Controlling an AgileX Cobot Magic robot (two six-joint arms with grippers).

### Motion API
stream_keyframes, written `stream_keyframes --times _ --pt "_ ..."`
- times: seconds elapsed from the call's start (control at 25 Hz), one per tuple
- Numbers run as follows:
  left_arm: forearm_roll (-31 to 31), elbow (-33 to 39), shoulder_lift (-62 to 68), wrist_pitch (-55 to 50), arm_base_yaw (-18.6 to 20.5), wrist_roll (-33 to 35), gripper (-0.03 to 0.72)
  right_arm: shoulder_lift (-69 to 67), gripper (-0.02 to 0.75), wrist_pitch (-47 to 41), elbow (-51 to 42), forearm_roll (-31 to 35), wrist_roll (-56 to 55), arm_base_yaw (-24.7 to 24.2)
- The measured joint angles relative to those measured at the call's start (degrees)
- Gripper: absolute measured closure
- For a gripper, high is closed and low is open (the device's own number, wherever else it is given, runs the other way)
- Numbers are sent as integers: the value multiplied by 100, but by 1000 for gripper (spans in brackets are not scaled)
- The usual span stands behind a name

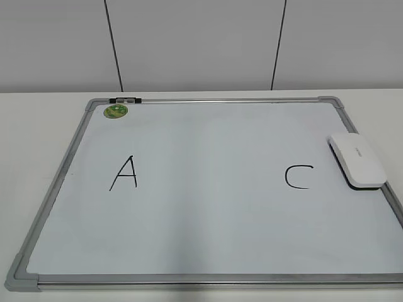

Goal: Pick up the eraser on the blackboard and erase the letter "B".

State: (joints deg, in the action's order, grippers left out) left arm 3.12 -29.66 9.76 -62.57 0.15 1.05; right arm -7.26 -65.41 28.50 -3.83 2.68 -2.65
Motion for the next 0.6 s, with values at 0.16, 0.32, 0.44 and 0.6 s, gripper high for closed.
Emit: stream_keyframes --times 0.16,0.32,0.44,0.6 --pt "0 0 -431 0 0 0 322 494 146 0 0 0 0 0" --pt "0 0 -728 -11 0 0 322 798 146 -12 0 0 0 0" --pt "0 0 -882 -26 0 0 322 821 146 -12 0 -13 0 0" --pt "0 10 -882 -43 0 0 322 824 146 -24 0 -26 -10 -13"
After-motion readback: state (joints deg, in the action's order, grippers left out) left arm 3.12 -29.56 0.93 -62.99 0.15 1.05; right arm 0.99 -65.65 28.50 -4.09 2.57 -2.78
